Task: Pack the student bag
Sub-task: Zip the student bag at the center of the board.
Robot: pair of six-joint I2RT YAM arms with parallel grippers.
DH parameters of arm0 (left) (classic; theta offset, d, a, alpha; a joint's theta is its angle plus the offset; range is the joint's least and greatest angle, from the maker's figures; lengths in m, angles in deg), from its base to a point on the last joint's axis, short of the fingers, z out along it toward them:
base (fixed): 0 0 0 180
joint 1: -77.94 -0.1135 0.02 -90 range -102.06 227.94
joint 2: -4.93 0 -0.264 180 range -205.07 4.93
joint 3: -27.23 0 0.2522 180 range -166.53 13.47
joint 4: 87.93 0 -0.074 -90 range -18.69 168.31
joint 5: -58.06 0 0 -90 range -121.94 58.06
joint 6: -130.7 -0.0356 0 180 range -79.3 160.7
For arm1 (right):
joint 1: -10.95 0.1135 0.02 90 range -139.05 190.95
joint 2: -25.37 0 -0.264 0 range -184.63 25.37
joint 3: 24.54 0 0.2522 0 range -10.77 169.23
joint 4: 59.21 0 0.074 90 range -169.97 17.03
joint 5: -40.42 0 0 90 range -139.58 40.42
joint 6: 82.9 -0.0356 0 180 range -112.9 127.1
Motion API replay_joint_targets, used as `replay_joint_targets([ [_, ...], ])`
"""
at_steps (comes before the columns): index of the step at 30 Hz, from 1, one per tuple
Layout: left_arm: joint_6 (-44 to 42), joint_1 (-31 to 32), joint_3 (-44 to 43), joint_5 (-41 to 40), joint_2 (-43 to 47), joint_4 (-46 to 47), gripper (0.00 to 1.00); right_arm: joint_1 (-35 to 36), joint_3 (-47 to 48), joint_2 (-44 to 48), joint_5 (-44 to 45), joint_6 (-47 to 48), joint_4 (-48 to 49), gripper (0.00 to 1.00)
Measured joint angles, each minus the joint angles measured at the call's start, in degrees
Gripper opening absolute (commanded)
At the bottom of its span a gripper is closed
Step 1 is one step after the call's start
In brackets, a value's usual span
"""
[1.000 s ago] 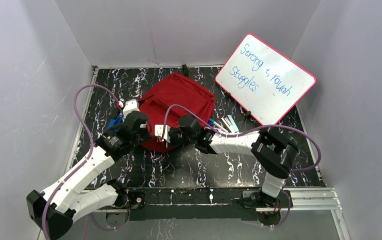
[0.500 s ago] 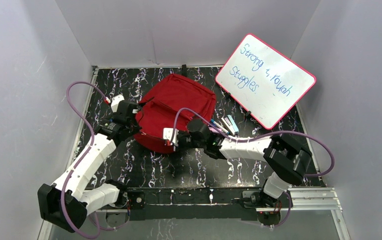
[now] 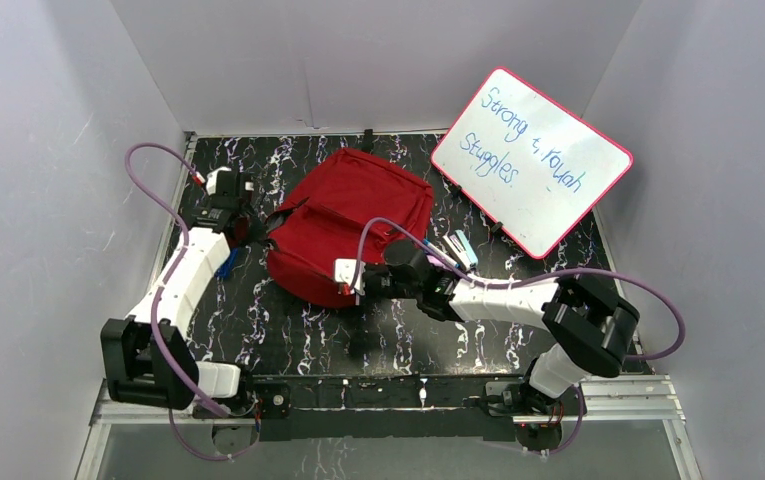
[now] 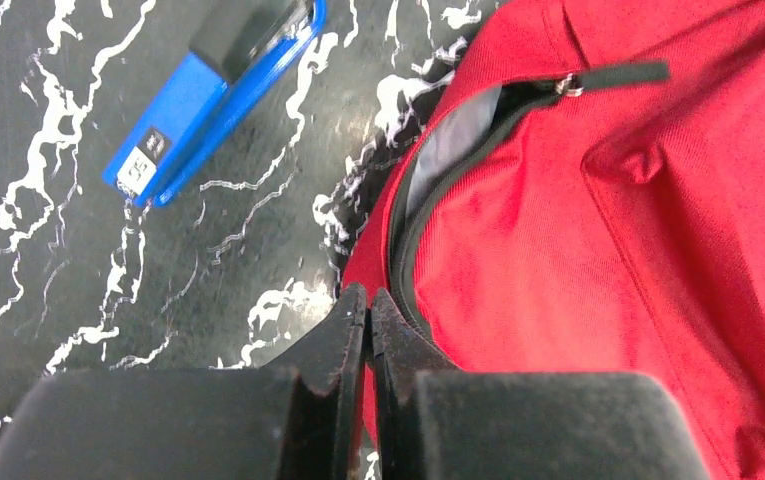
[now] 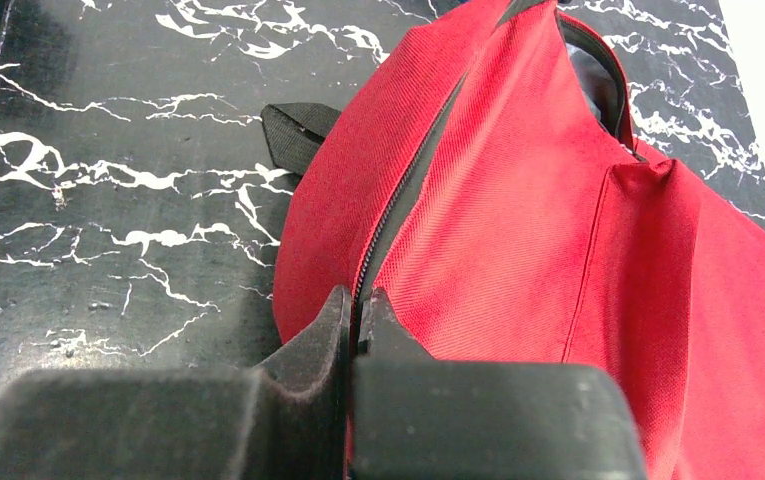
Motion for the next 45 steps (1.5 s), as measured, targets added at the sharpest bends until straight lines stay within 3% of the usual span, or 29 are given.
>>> replay_joint_targets([
  [10,-3.7,-9.0,-7.3,6.3,-9.0,4.1,0.00,-0.4,-2.1,3.6,-1.1,2.3,-2.2,0.00],
  [16,-7.6,-9.5,-7.3,12.9,-11.5,7.0,0.00,-0.4,-2.0,4.0,-3.0,4.2,-4.6,0.00],
  [17,-8.0,-9.5,-7.3,14.1,-11.6,7.4,0.00,-0.4,-2.0,4.0,-3.2,4.3,-4.9,0.06],
  [20,-9.4,-9.7,-7.3,19.2,-11.7,9.8,0.00,-0.5,-2.0,4.4,-3.9,4.0,-5.9,0.35],
  [27,-12.5,-11.0,-6.6,27.2,-10.4,18.3,0.00,-0.2,-1.9,8.0,-8.4,-1.7,-9.7,0.62],
  [32,-14.5,-8.6,-4.1,30.2,-6.5,20.0,0.00,0.1,-0.7,8.6,-7.1,-8.5,-7.9,0.71],
  [40,-17.0,-5.6,-3.3,32.2,-4.7,19.9,0.00,0.1,6.3,5.1,-1.9,-18.4,-3.9,0.74],
  [45,-16.9,-4.6,-3.3,32.3,-4.7,18.6,0.00,0.1,7.7,1.2,-0.3,-23.8,-1.7,0.83],
])
